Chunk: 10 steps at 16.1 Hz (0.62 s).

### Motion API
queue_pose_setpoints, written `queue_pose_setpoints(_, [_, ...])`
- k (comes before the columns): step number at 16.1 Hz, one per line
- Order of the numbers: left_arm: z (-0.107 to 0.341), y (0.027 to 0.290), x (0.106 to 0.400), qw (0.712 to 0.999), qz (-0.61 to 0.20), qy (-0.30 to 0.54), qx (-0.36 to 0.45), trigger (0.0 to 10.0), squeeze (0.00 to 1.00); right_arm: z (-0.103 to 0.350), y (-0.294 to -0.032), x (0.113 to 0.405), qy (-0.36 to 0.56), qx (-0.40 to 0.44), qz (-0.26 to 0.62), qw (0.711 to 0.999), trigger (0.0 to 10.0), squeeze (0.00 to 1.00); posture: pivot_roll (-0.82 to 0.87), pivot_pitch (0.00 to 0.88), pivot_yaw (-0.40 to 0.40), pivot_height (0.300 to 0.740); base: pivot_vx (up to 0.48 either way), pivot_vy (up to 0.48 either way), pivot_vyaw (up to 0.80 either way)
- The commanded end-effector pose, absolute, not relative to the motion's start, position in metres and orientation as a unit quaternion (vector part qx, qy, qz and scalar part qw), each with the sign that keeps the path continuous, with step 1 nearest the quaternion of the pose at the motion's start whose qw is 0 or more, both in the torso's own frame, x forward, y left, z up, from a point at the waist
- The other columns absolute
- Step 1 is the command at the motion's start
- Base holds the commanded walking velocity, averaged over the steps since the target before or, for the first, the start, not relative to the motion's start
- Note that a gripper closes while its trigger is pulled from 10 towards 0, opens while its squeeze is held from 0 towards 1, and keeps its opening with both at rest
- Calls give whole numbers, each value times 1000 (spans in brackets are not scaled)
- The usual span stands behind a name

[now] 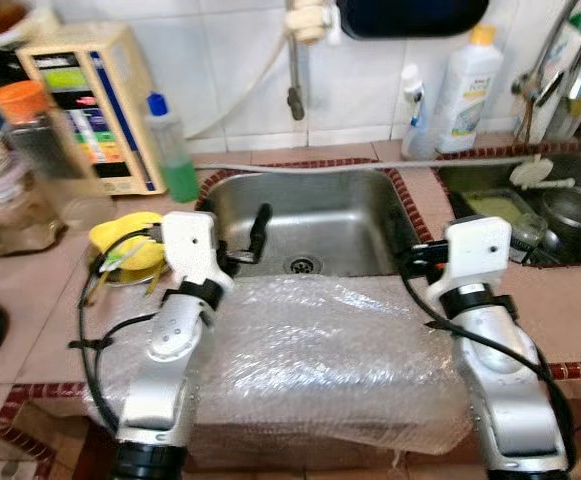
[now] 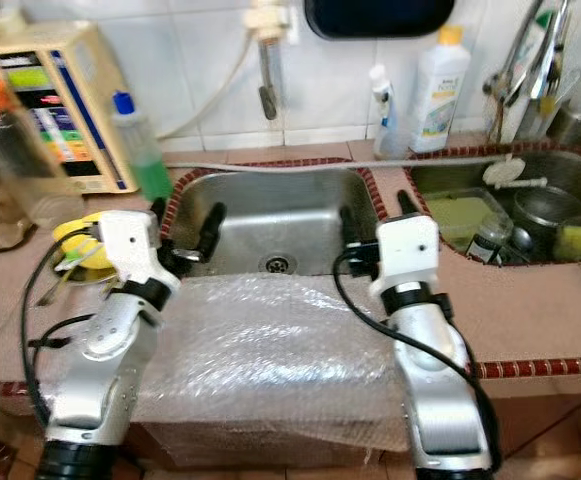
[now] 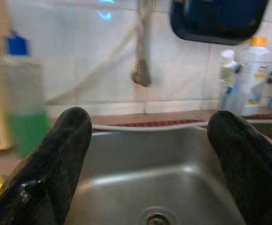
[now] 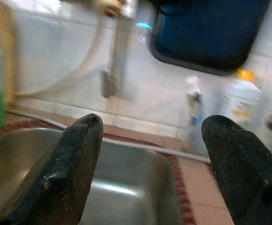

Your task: Kitchen organization

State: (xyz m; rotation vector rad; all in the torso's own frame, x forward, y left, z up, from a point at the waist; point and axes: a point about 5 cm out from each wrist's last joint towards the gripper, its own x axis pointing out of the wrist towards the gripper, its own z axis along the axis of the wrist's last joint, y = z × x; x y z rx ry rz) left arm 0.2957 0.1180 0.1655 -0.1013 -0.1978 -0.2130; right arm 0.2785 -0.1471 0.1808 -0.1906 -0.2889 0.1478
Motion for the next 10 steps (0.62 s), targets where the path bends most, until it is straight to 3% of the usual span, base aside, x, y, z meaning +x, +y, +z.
queue_pose_setpoints(1, [173,123,296,989,-89,-115,-40,10000,0,187,-145,278,-156,-98,80,980,10000,0,-24,0,79,740,0,0,800])
queue_pose_setpoints(7, [170,129,300,992,-62,-103,-33,10000,0,187,-146,277,-156,-100,76,980,10000,0,-31,0,83,740,0,0,786])
queue_pose_setpoints(10, [169,137,308,994,-45,-98,-31,10000,0,187,-146,277,-155,-97,75,980,10000,0,-33,0,85,740,0,0,0])
